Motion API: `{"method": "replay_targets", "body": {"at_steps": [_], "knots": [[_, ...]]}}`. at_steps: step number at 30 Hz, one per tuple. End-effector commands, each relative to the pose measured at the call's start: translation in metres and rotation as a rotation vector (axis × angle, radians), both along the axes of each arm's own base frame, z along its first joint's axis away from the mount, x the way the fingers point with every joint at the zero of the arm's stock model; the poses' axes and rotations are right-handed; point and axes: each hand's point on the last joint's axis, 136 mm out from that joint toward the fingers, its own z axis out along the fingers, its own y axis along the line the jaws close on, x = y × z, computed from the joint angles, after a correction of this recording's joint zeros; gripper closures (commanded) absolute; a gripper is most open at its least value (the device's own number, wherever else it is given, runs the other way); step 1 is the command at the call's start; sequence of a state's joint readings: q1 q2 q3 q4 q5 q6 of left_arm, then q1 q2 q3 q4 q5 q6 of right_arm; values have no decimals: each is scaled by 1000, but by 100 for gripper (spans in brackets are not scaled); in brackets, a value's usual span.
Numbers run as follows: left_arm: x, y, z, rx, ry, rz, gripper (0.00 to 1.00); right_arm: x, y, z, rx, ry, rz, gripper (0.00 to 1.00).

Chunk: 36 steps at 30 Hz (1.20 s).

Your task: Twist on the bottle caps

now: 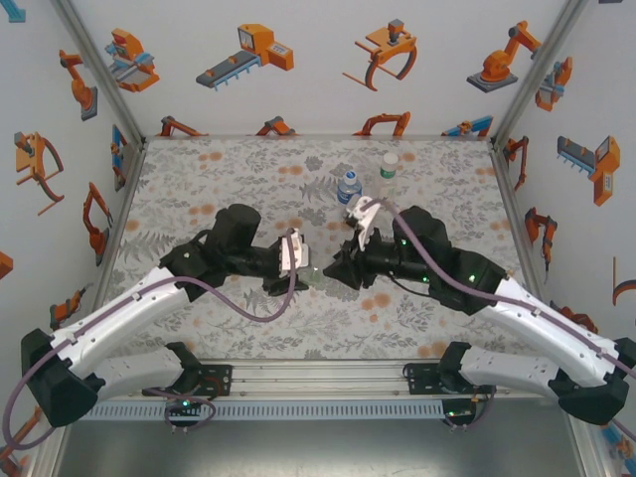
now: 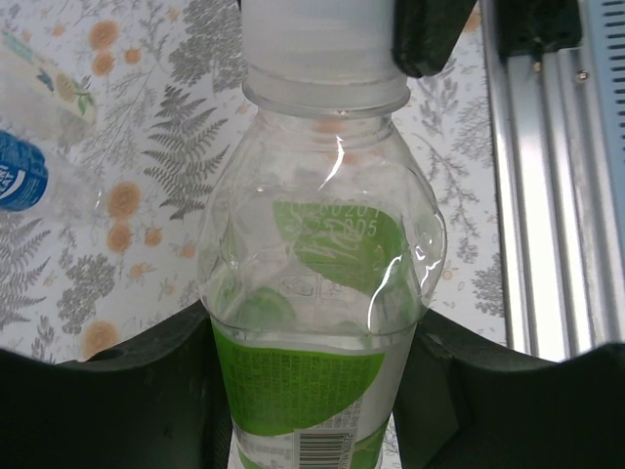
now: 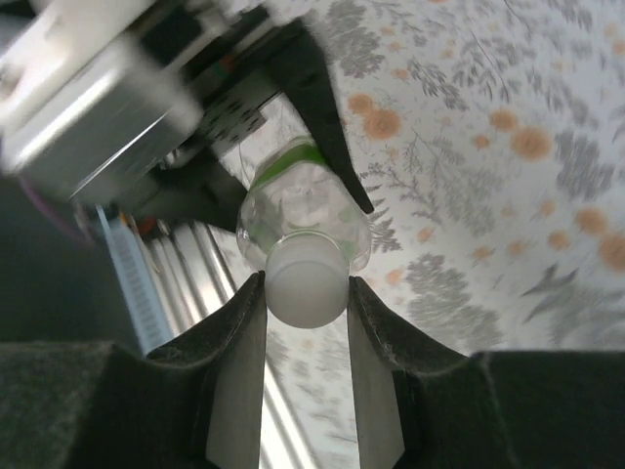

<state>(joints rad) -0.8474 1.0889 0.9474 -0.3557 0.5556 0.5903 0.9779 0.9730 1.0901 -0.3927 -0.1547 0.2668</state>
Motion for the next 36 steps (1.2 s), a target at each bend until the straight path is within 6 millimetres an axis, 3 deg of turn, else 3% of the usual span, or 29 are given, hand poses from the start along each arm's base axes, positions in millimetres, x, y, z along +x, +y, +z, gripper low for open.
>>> {"method": "replay_targets", "body": {"at_steps": [1, 7, 16, 19, 22, 27, 29, 36], "knots": [[9, -13, 22, -100, -65, 2, 100, 42, -23, -4, 251, 312, -424, 100], [18, -21, 17, -107, -54, 21, 100, 54, -41, -28, 375, 571, -673, 100], [30, -18, 10, -72, -66, 84, 98, 61, -39, -26, 334, 548, -702, 100], [33, -17, 9, -68, -72, 109, 81, 62, -34, -24, 299, 519, -671, 100], [37, -15, 8, -64, -84, 136, 42, 64, -28, -22, 245, 480, -644, 100], [45, -7, 8, -52, -112, 187, 23, 74, -23, -22, 153, 399, -641, 100], [46, -3, 9, -47, -124, 203, 3, 81, -22, -24, 107, 372, -645, 100], [49, 21, 10, -1, -140, 281, 3, 119, -13, -40, -75, 298, -642, 100]]}}
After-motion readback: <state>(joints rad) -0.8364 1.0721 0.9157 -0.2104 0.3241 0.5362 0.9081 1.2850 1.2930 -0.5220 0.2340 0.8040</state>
